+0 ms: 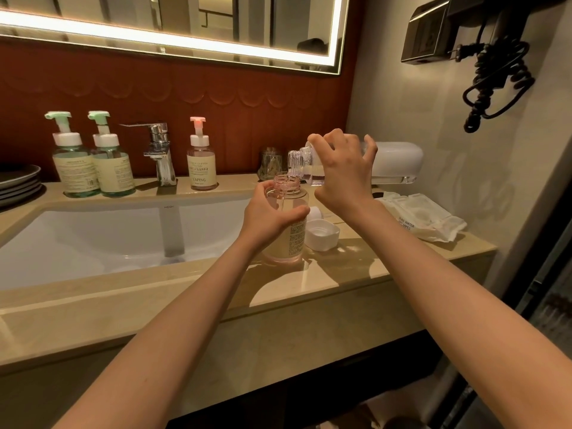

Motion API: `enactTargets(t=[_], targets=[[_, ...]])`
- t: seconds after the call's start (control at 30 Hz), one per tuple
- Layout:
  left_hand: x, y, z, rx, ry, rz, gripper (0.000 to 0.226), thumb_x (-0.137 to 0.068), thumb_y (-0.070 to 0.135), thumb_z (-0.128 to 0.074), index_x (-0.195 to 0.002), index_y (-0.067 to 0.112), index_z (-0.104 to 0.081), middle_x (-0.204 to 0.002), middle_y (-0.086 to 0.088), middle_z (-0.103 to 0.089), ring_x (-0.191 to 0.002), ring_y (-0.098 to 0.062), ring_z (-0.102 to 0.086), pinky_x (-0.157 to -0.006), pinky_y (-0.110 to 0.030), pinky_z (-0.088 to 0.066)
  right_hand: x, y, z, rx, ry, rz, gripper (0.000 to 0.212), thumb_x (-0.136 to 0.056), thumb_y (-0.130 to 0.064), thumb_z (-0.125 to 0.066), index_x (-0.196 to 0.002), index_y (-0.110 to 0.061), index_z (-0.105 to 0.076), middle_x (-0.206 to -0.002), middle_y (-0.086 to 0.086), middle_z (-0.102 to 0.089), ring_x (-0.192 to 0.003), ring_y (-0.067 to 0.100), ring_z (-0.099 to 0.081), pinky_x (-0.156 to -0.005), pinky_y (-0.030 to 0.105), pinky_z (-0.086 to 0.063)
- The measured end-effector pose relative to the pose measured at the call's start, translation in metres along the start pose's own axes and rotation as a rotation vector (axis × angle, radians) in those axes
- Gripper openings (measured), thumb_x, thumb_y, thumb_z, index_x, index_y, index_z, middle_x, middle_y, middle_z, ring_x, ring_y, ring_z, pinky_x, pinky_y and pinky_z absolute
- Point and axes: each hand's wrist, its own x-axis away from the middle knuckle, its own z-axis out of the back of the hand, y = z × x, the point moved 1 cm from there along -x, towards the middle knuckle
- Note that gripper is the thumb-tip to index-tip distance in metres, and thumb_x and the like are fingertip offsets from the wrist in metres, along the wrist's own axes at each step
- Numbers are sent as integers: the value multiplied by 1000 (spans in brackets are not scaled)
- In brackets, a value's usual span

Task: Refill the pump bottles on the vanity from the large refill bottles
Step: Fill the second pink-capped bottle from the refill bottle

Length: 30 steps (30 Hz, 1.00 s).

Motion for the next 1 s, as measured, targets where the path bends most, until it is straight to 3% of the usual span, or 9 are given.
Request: enactTargets(t=[0.17,1.0], targets=[[0,0,-1,-6,9,7,81,-74,32,-77,-139,15,-33,-140,-5,-46,-122,-18,-44,-87,-24,-36,0,0,1,-1,-2,-2,67,-76,-8,-62,-136,-25,-38,-129,3,-42,-121,22,-37,-111,46,-11],[1,0,0,13,10,17,81,-73,31,-78,-139,15,-33,-139,-5,-46,-120,-16,-43,-88,-24,-36,0,0,1,19,7,4,67,-75,-6,-61,-135,-24,-39,-128,5,-43,-120,24,-38,-110,48,-12]])
